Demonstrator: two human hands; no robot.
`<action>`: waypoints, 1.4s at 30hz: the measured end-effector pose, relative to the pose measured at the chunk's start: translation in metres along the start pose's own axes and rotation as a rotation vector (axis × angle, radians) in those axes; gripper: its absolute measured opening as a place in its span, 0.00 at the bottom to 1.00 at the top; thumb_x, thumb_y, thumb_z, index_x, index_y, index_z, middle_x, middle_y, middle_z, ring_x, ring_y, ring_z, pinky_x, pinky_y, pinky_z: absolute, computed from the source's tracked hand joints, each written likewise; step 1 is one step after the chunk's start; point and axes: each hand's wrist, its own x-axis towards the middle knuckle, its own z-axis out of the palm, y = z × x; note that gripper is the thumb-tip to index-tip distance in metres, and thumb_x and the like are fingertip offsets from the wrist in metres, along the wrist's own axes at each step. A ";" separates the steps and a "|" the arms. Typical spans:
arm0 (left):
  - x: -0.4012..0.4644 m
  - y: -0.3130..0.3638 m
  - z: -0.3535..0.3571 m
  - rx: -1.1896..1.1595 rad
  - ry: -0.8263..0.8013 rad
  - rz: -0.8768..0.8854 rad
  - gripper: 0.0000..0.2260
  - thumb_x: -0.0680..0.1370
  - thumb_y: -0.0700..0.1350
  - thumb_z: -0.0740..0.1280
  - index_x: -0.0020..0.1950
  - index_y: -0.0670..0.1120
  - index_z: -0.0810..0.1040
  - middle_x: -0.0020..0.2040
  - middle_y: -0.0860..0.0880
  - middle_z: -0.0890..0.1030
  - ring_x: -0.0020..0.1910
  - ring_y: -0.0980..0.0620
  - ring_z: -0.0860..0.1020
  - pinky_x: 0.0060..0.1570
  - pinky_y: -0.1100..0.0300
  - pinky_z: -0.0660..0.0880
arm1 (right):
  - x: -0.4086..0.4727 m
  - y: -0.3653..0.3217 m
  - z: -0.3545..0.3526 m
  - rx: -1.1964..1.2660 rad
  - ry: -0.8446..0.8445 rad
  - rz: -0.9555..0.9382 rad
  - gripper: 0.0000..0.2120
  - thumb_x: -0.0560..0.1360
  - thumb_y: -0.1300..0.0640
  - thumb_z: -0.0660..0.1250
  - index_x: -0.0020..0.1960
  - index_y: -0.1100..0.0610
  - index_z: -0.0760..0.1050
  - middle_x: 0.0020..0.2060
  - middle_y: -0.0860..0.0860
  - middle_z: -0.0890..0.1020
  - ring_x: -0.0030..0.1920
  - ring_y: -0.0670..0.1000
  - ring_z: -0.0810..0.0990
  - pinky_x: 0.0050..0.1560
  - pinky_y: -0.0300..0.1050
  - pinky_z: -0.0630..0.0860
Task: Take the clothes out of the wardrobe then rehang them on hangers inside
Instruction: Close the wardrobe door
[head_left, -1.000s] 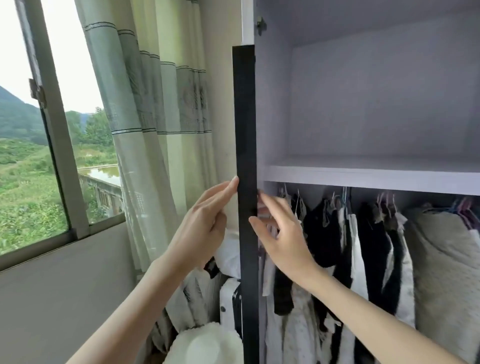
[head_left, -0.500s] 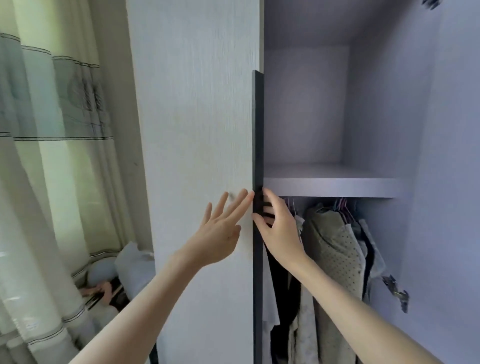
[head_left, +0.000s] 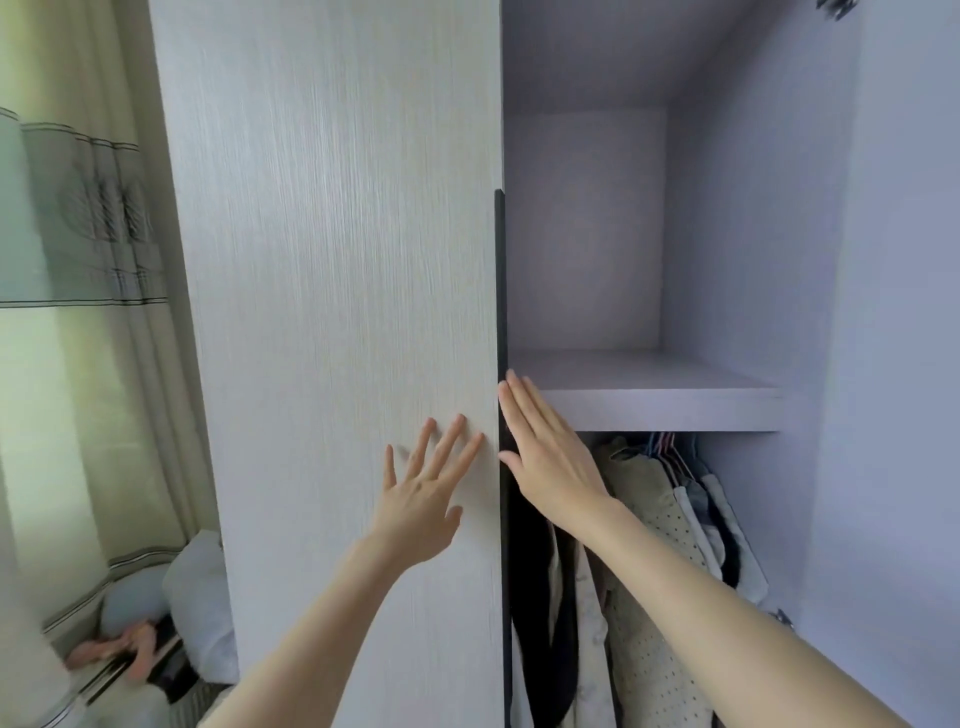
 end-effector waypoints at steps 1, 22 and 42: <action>0.004 -0.001 0.004 0.014 -0.009 -0.008 0.41 0.80 0.49 0.58 0.66 0.61 0.21 0.67 0.56 0.21 0.70 0.48 0.27 0.66 0.41 0.34 | 0.004 0.005 0.002 -0.028 -0.009 0.003 0.36 0.80 0.53 0.57 0.70 0.56 0.30 0.71 0.48 0.32 0.71 0.47 0.32 0.75 0.44 0.42; 0.007 -0.004 -0.016 -0.215 -0.104 0.023 0.28 0.81 0.49 0.55 0.76 0.56 0.42 0.76 0.51 0.38 0.74 0.47 0.36 0.72 0.46 0.41 | -0.023 0.000 -0.002 -0.136 -0.179 0.117 0.32 0.81 0.49 0.53 0.76 0.56 0.37 0.75 0.51 0.38 0.75 0.49 0.37 0.73 0.47 0.36; -0.102 0.272 -0.073 -0.479 0.121 0.473 0.24 0.82 0.44 0.53 0.76 0.54 0.49 0.77 0.53 0.44 0.75 0.51 0.37 0.70 0.56 0.35 | -0.294 0.056 -0.217 -0.391 0.231 0.231 0.23 0.77 0.55 0.54 0.70 0.61 0.61 0.70 0.58 0.67 0.71 0.55 0.60 0.71 0.55 0.55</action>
